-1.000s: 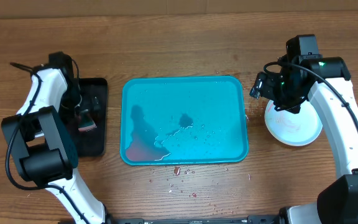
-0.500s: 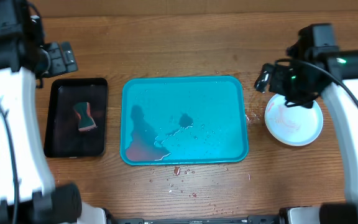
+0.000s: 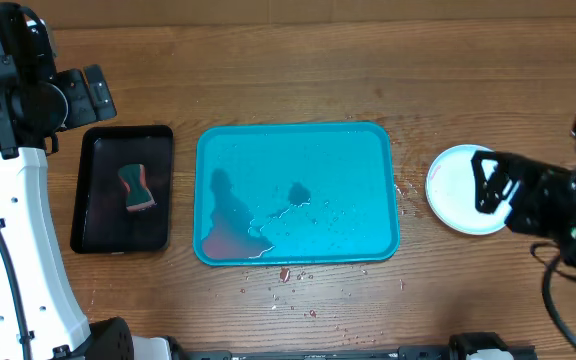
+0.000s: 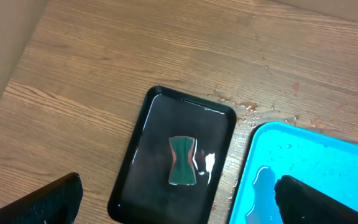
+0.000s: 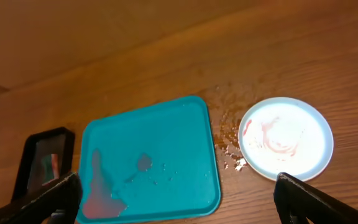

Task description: Clean dirty plates on tray and stack at the side

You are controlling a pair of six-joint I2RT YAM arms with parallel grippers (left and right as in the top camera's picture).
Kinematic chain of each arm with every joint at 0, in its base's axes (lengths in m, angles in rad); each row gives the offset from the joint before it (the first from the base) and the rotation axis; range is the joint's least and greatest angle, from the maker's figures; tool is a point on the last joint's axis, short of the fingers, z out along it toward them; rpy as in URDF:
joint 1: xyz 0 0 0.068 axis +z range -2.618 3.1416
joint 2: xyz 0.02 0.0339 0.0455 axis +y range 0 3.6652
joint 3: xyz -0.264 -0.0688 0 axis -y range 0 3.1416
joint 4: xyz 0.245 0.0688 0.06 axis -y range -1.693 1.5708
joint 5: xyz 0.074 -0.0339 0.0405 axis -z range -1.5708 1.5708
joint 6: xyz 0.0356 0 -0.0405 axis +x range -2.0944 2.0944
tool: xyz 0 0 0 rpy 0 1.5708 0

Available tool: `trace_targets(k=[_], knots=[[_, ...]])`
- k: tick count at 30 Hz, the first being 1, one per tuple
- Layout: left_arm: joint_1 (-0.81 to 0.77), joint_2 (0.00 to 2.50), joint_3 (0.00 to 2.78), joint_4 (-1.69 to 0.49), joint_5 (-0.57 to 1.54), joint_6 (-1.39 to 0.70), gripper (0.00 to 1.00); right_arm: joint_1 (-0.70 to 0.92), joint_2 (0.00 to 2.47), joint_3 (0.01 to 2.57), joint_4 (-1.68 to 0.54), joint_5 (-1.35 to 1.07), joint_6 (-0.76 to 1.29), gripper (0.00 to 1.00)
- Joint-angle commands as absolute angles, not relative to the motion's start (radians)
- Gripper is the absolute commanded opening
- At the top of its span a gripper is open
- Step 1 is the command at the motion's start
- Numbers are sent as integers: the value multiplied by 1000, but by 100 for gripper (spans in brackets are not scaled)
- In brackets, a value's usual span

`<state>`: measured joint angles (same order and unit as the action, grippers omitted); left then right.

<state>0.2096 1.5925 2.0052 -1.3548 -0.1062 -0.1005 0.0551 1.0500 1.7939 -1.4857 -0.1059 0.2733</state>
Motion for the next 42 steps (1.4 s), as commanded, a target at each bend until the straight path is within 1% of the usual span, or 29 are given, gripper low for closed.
trace_targets(k=[1, 8, 12, 17, 21, 22, 25, 29, 32, 35, 42], knots=[[209, 1596, 2006, -1354, -104, -89, 100, 62, 1028, 1802, -1480, -113, 265, 100], [209, 1596, 2006, -1354, -104, -89, 100, 62, 1034, 1800, -1488, -117, 264, 100], [209, 1596, 2006, -1354, -104, -89, 100, 61, 1023, 1743, -1385, -96, 260, 100], [209, 1596, 2006, -1354, -104, -89, 100, 50, 900, 1466, -1051, -94, 179, 100], [209, 1596, 2006, -1354, -104, -89, 100, 50, 720, 1127, -760, -133, 133, 100], [209, 1596, 2006, -1354, -104, -89, 100, 50, 685, 1067, -710, -133, 132, 100], [209, 1596, 2006, -1354, -104, -89, 100, 50, 513, 760, -445, -132, 129, 100], [209, 1596, 2006, -1354, -104, -89, 100, 50, 325, 451, -184, -133, 130, 100], [209, 1596, 2006, -1354, -104, -89, 100, 50, 215, 284, -60, -133, 130, 100], [209, 1596, 2006, -1354, -104, -89, 100, 50, 125, 157, 9, -132, 130, 100], [209, 1596, 2006, -1354, -104, -89, 100, 50, 7, 30, 25, -127, 129, 100]])
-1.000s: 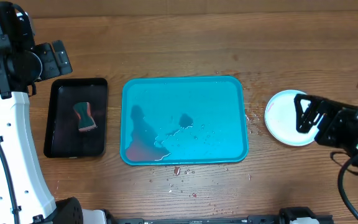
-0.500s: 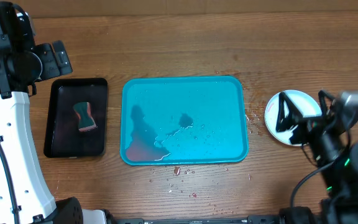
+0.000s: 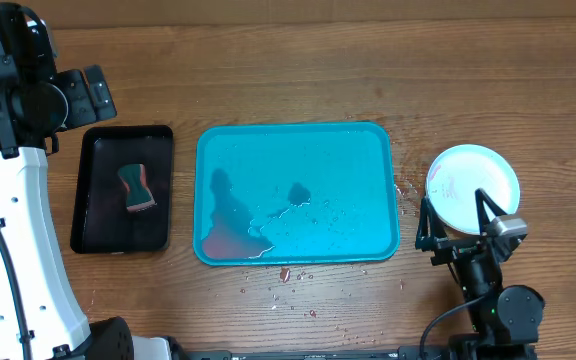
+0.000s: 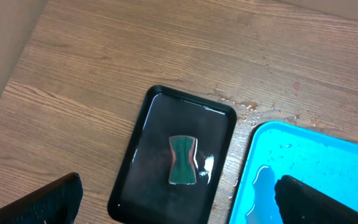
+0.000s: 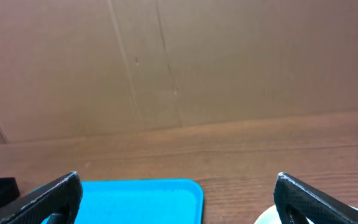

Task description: Clean dirty plates on tray and stack at the side

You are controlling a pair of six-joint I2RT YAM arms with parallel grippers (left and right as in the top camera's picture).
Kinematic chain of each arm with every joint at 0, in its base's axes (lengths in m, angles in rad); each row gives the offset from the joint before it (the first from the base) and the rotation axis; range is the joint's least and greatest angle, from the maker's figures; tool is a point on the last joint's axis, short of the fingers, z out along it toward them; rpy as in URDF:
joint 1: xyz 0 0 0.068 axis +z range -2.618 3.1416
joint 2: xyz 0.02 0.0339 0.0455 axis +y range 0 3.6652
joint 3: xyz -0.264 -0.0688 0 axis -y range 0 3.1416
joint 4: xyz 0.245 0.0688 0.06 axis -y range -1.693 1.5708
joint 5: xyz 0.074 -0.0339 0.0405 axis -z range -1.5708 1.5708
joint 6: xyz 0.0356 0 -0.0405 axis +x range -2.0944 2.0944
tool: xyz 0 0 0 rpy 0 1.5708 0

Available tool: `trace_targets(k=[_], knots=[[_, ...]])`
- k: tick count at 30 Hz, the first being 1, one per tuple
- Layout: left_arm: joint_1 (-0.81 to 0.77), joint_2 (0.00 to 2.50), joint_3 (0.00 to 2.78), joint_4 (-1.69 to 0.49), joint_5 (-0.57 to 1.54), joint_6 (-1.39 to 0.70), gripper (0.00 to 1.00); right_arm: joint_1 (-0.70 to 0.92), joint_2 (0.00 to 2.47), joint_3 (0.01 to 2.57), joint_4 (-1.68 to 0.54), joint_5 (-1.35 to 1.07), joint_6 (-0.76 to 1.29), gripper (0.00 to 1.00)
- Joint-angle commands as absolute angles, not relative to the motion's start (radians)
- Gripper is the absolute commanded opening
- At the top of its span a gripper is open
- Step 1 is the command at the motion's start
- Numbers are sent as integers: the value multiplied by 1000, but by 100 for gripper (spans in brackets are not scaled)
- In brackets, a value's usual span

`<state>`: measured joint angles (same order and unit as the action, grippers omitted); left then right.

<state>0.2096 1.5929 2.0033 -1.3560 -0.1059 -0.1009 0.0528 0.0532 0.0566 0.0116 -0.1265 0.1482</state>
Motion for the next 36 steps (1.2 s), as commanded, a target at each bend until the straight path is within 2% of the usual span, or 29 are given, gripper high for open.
trace_targets(k=[1, 7, 36], knots=[[209, 1596, 2006, -1354, -104, -89, 100, 50, 2, 15, 32, -123, 129, 100], [209, 1596, 2006, -1354, -104, -89, 100, 51, 2, 8, -77, -105, 130, 100], [209, 1591, 2006, -1354, -104, -89, 100, 51, 8, 8, -74, -105, 130, 100]])
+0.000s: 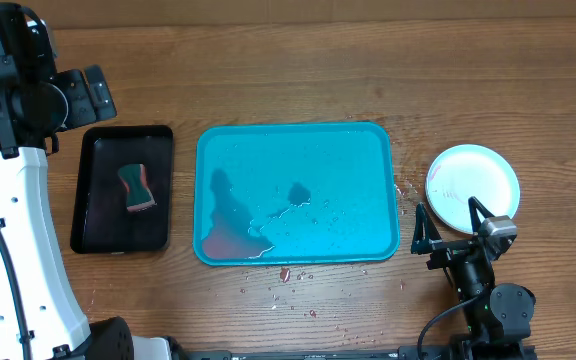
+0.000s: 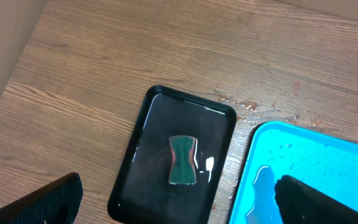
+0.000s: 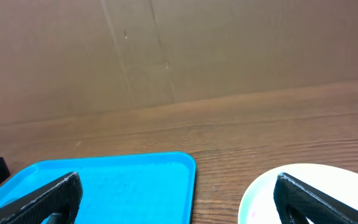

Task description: Clean dirty plates on tray and stack at the side

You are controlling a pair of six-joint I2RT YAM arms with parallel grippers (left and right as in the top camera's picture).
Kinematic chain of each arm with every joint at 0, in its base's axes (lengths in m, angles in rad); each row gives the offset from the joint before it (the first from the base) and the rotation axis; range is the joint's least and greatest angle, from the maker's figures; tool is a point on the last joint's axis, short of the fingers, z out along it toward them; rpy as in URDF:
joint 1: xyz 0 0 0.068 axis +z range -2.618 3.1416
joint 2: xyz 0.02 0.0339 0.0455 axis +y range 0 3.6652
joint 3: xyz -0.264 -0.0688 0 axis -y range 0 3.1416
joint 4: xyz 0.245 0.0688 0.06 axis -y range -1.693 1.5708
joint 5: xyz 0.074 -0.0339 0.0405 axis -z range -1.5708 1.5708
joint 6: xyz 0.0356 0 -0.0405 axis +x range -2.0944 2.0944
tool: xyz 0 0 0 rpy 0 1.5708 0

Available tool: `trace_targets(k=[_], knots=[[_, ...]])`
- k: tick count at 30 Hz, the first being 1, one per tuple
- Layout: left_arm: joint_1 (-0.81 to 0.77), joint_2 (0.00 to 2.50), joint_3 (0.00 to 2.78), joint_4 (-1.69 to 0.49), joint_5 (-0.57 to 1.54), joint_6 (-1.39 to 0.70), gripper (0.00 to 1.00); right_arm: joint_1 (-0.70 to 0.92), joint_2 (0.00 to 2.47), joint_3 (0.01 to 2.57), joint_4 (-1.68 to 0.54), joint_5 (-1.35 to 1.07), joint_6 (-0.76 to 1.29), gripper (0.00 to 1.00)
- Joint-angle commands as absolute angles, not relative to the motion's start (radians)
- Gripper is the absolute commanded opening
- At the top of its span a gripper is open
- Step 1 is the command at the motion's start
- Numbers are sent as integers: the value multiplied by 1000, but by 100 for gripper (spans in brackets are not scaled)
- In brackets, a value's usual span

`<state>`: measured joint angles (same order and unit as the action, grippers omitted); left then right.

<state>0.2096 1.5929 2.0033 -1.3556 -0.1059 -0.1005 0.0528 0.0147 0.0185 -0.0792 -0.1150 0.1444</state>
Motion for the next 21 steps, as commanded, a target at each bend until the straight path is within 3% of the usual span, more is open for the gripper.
trace_targets(k=[1, 14, 21], knots=[[209, 1583, 2006, -1354, -104, -89, 100, 51, 8, 8, -74, -105, 130, 100], [119, 1169, 1922, -1353, -104, -89, 100, 51, 8, 8, -74, -105, 130, 100], [110, 825, 1389, -1214, -174, -55, 100, 51, 8, 8, -74, -105, 130, 100]])
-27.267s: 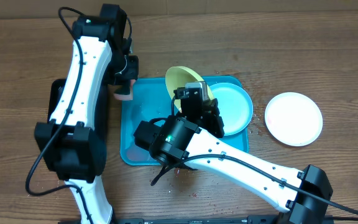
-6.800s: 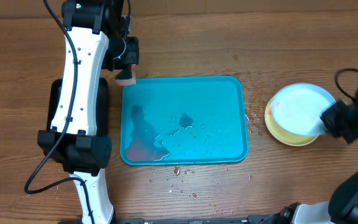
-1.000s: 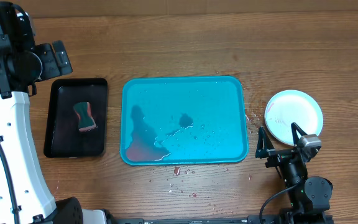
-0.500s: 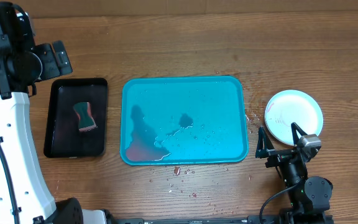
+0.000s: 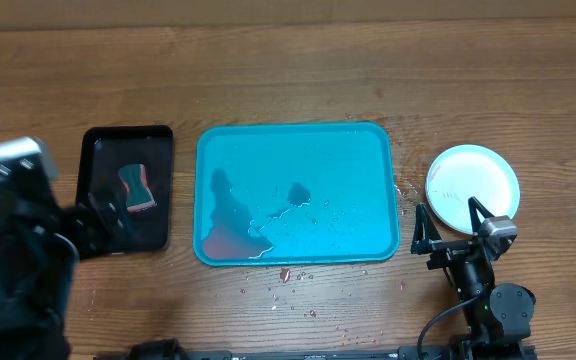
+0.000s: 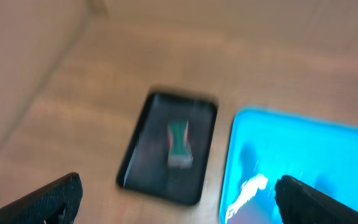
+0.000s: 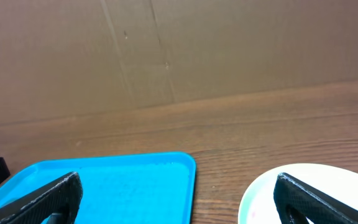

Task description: Clean dirty plates on tray and stack at the side

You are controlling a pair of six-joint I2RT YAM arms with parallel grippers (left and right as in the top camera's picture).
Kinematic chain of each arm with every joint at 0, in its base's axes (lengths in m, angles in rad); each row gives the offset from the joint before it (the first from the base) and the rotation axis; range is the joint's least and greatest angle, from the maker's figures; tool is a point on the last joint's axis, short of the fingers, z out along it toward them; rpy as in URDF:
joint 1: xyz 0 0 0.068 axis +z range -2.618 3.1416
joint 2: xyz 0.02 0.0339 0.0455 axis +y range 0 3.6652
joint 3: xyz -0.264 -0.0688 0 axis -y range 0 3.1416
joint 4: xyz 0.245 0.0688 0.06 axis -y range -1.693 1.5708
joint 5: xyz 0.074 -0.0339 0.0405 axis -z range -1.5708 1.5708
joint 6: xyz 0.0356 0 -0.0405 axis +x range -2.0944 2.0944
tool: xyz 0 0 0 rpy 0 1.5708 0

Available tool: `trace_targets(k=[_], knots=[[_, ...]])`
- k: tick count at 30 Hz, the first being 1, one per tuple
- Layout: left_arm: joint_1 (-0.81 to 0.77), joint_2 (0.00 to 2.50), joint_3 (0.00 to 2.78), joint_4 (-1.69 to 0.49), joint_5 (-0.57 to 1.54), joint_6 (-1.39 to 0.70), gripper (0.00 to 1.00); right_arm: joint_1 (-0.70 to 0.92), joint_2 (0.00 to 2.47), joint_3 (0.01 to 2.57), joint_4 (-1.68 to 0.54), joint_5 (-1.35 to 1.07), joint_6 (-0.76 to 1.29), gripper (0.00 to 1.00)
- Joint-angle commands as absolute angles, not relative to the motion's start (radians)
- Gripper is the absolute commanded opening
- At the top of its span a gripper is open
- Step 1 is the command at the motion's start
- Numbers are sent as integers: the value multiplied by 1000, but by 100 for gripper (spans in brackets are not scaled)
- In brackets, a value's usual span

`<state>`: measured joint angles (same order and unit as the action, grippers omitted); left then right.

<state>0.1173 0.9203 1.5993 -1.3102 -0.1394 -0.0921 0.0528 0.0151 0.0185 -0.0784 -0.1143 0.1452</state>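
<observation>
A white plate point(image 5: 473, 188) with faint red smears lies on the table right of the wet blue tray point(image 5: 298, 135), which carries no plate. My right gripper point(image 5: 451, 228) rests low at the table's front right, open and empty; its view shows the tray's near corner point(image 7: 166, 168) and the plate's edge point(image 7: 260, 199) between the spread fingers. My left gripper point(image 5: 103, 222), blurred, hangs open over the front of the black tray point(image 5: 98, 140). The left wrist view, also blurred, shows the black tray point(image 6: 142, 168) and the blue tray point(image 6: 303, 143).
A green and red sponge point(image 5: 136, 187) lies in the black tray of water; the left wrist view also shows the sponge point(image 6: 179, 144). Crumbs and red flecks point(image 5: 286, 275) dot the wood in front of the blue tray. A cardboard wall point(image 7: 166, 50) stands behind the table.
The left arm has dropped from high at the back left to low at the front left, its open gripper now at the black tray's front. The right arm has not moved.
First my right gripper was open over the white plate at the right, with the left arm raised at the back left. Then the right arm stood low at the front right, and settled there. Now the left arm has come down too.
</observation>
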Motion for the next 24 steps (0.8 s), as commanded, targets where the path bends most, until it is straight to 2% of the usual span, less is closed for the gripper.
trace_targets(k=[1, 7, 13, 19, 24], knots=[[110, 783, 1317, -1148, -159, -43, 100, 51, 8, 8, -74, -105, 130, 100], [110, 531, 899, -685, 21, 93, 100, 51, 8, 8, -74, -106, 130, 100], [96, 266, 477, -246, 47, 102, 100, 51, 8, 8, -74, -105, 130, 100], [69, 63, 181, -69, 41, 136, 100, 51, 8, 8, -74, -105, 130, 100], [66, 4, 86, -56, 36, 194, 100, 51, 8, 8, -74, -105, 130, 100]])
